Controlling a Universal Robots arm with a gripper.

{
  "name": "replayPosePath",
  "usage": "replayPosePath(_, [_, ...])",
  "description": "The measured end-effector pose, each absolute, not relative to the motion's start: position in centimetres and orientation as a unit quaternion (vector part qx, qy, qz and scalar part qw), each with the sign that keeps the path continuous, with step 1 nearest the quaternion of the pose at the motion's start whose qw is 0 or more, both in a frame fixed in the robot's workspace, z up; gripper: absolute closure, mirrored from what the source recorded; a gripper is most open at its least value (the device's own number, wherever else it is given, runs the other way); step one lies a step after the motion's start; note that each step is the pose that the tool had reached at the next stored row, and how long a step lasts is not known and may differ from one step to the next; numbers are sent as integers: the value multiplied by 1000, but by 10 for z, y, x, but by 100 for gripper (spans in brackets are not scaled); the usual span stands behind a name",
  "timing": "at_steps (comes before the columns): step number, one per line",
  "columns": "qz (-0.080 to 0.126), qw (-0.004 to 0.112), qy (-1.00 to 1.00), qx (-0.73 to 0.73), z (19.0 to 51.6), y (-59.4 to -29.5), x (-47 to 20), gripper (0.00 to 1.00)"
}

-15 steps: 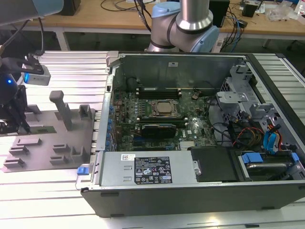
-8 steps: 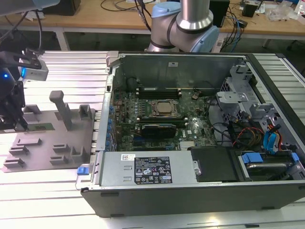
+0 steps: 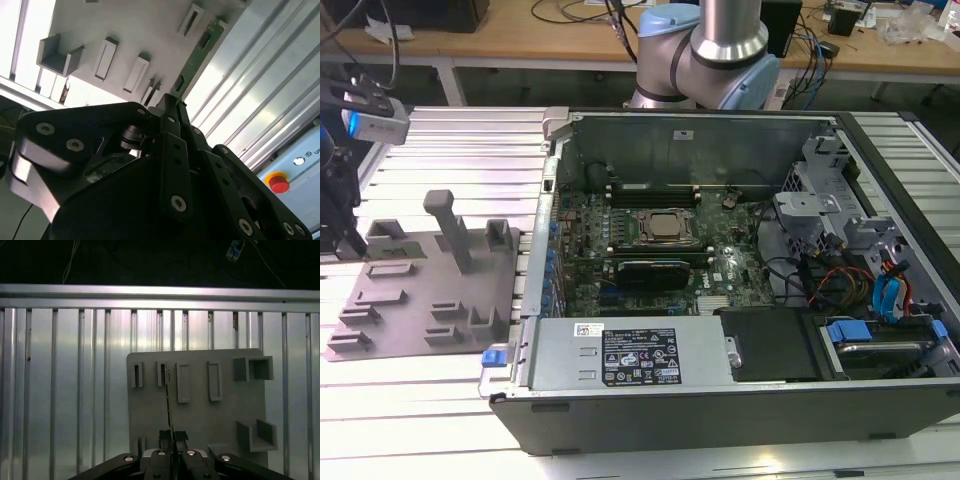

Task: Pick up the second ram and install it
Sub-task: 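Pick up the second ram and move it above second insertion slot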

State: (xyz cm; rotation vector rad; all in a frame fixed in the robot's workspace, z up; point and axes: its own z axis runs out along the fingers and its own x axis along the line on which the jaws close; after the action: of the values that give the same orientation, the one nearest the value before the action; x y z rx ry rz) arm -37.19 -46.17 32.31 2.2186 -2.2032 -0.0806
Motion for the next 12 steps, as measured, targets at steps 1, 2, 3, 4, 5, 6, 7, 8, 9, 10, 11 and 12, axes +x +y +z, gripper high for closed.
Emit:
replayPosePath(1, [-26, 7, -704, 709, 325, -462, -372, 89])
replayPosePath(2, [-26, 7, -704, 709, 329, -462, -372, 89])
replayPosePath(3, [-26, 7, -704, 709, 332, -462, -372, 89])
replayPosePath(4, [-26, 7, -704, 709, 334, -462, -372, 89])
replayPosePath(5, [-26, 7, -704, 709, 336, -462, -372, 89])
replayPosePath(6, [-26, 7, -704, 709, 337, -462, -372, 89])
replayPosePath(7, [-26, 7, -704, 709, 340, -462, -372, 89])
replayPosePath(8, [-26, 7, -704, 709, 343, -462, -372, 89])
replayPosePath(9, [-26, 7, -704, 709, 346, -462, -372, 89])
replayPosePath(10, [-26, 7, -704, 709, 350, -462, -372, 89])
replayPosePath(11, [-26, 7, -704, 709, 353, -462, -372, 89])
replayPosePath(12, [-26, 7, -704, 709, 356, -462, -372, 89])
